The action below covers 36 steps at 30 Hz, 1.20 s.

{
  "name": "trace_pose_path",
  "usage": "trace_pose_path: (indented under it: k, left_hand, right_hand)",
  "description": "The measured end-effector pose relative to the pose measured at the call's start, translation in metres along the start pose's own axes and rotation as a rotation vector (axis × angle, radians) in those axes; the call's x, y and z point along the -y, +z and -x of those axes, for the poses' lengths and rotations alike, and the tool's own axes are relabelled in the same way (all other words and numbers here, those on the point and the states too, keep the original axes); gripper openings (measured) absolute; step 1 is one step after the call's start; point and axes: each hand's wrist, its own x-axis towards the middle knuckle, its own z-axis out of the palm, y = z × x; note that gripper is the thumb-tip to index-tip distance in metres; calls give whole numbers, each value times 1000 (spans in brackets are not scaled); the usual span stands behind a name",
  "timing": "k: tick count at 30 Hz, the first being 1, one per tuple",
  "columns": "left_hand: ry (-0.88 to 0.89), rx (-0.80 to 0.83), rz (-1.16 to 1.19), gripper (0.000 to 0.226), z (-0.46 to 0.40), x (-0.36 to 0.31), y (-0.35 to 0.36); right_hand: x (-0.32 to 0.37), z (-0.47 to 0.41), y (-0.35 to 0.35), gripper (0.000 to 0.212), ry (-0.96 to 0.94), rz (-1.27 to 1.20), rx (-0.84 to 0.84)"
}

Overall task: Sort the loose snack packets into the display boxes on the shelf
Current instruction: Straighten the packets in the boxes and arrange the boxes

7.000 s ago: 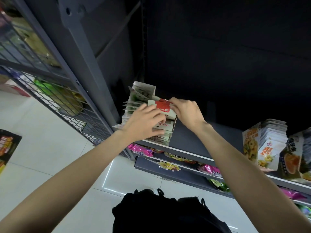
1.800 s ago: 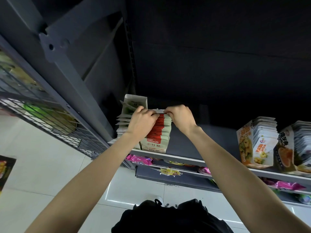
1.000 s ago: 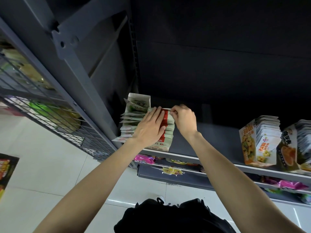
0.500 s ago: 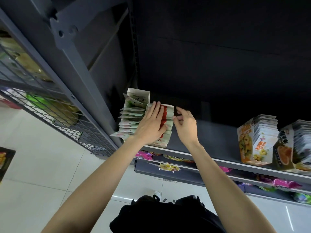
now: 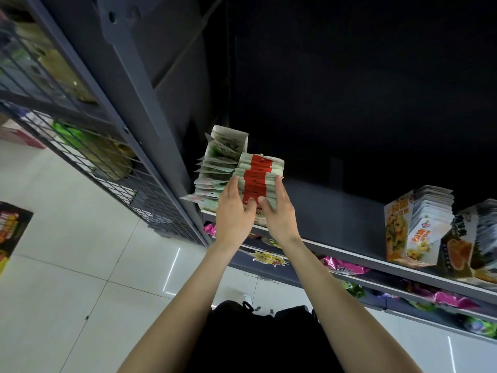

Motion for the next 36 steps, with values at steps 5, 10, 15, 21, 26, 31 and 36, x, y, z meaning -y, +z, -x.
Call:
trace_pose_path:
  k: [5, 10, 15, 21, 26, 31, 36]
  left_hand:
    - [-68, 41, 204, 44, -16, -9, -2]
    - [-188, 34, 308, 52, -27, -8, 6]
    - [-219, 46, 355, 58, -30, -8, 8]
    - [-274, 58, 527, 50, -28, -2, 5]
    - [-199, 72, 515, 52, -27, 3, 4]
    - [-95, 119, 251, 54, -45, -2, 5]
    - [55, 60, -48, 50, -56, 1, 10]
  right_hand:
    - [2, 0, -1, 60, 28, -130, 7]
    - [3, 1, 3, 66, 116, -210, 6]
    - [5, -2, 3, 60, 122, -246, -47]
    - [7, -2, 4, 61, 152, -352, -21]
    - [13, -7, -4, 51, 110, -329, -23]
    - [12, -25, -9, 55, 37, 76, -128]
    - [16, -45, -13, 46, 69, 179, -202]
